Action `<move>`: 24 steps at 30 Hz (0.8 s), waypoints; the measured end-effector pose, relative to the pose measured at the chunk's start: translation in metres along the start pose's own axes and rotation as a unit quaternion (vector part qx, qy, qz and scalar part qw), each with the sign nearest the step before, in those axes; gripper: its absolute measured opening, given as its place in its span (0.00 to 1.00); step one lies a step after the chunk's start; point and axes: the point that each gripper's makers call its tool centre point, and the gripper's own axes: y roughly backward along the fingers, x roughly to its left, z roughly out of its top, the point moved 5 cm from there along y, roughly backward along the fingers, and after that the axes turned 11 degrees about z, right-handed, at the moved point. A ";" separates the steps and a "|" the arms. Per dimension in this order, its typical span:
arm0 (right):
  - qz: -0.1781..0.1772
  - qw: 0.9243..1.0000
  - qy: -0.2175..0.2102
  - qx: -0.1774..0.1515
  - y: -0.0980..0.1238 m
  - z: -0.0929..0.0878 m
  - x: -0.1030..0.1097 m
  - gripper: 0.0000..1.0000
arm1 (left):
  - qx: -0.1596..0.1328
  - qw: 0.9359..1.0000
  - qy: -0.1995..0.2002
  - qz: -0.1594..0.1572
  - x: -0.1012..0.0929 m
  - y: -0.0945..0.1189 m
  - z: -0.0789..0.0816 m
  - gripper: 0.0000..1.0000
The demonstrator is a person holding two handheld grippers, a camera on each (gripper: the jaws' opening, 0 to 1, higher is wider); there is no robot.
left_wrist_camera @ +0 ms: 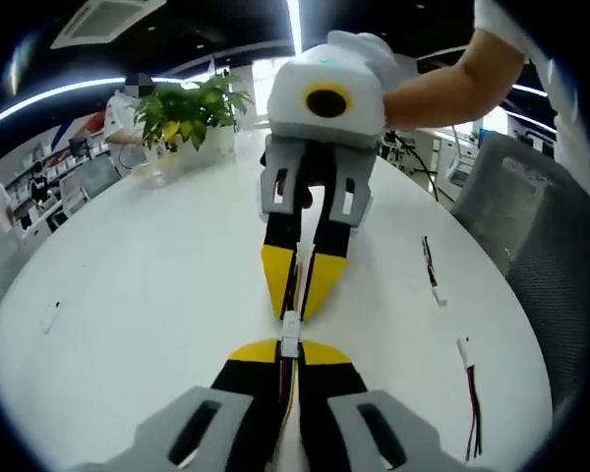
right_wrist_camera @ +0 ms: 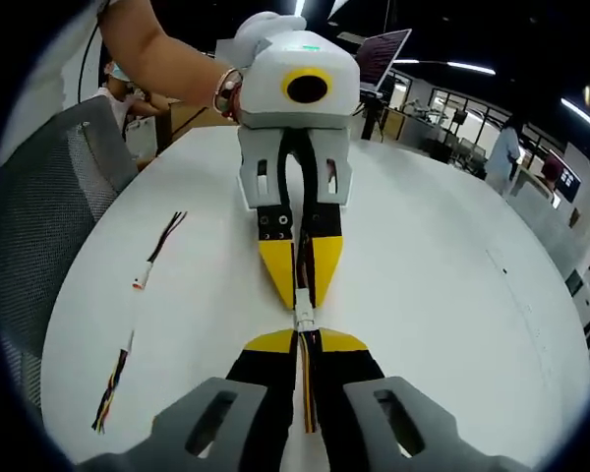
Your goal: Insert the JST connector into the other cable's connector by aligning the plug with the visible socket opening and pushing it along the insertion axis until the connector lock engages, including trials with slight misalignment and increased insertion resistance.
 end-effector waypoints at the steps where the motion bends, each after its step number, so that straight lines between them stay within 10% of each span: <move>1: 0.000 1.000 -0.001 0.000 -0.001 -0.001 0.000 0.03 | 0.001 1.000 0.002 -0.001 0.000 -0.001 -0.001 0.00; 24: 0.000 0.999 -0.032 -0.012 -0.004 -0.005 -0.003 0.04 | -0.001 1.000 0.021 -0.012 0.003 -0.003 -0.006 0.01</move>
